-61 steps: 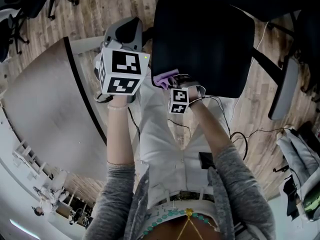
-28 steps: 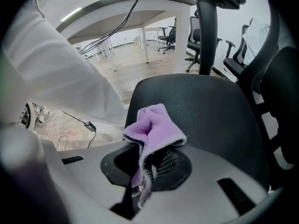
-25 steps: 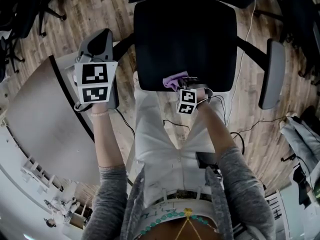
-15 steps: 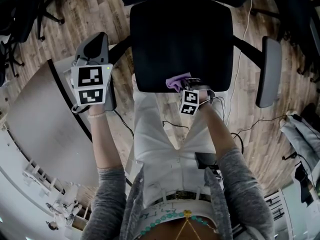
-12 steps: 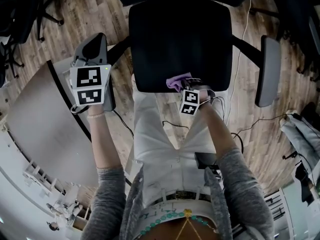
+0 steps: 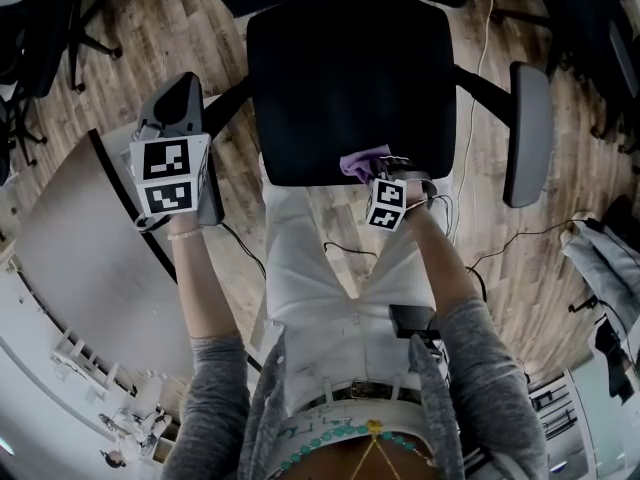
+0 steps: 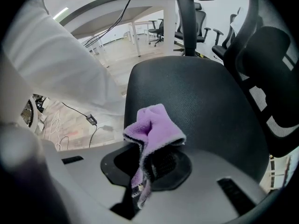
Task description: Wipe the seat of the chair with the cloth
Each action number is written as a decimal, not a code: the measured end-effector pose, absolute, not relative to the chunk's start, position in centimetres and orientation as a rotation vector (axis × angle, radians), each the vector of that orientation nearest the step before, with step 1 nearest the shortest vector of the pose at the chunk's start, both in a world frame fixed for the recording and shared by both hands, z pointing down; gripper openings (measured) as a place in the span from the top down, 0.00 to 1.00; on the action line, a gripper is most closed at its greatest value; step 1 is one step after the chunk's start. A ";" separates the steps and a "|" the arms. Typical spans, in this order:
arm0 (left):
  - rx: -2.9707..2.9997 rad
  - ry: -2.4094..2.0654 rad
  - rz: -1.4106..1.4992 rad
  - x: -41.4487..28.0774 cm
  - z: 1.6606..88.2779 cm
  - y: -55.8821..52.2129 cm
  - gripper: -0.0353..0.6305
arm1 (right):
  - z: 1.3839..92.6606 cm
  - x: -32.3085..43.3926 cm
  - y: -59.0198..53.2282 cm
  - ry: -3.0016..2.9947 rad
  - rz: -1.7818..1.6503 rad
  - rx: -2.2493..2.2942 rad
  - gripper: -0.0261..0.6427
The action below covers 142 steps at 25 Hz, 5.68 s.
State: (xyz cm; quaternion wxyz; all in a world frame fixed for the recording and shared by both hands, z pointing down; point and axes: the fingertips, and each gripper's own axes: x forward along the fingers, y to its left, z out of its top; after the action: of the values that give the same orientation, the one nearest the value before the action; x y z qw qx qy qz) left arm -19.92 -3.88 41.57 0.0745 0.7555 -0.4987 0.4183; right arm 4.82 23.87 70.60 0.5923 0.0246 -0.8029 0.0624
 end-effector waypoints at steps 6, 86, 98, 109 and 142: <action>2.267 -1.497 1.255 -20.0 41.4 -3.9 0.95 | 70.1 6.2 23.5 -1.858 0.162 0.094 0.89; 2.273 -1.463 1.335 -18.3 42.3 -2.8 0.95 | 61.9 11.0 16.8 -1.854 0.434 0.333 0.89; 2.310 -1.377 1.222 -14.1 41.0 -0.2 0.95 | 56.1 7.8 13.9 -1.945 0.399 0.342 0.89; 2.332 -1.367 1.128 -10.5 37.3 1.4 0.95 | 47.6 5.2 10.3 -2.075 0.386 0.420 0.89; 2.627 -1.528 0.641 -1.6 18.2 2.9 0.95 | 19.4 3.1 4.2 -2.521 0.047 0.986 0.89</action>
State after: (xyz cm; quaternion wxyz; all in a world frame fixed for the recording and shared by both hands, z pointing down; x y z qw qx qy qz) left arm -1.59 2.85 18.22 0.0176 0.8456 -0.4920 0.2064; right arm 3.07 4.25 19.37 0.2156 0.3555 -0.9093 0.0169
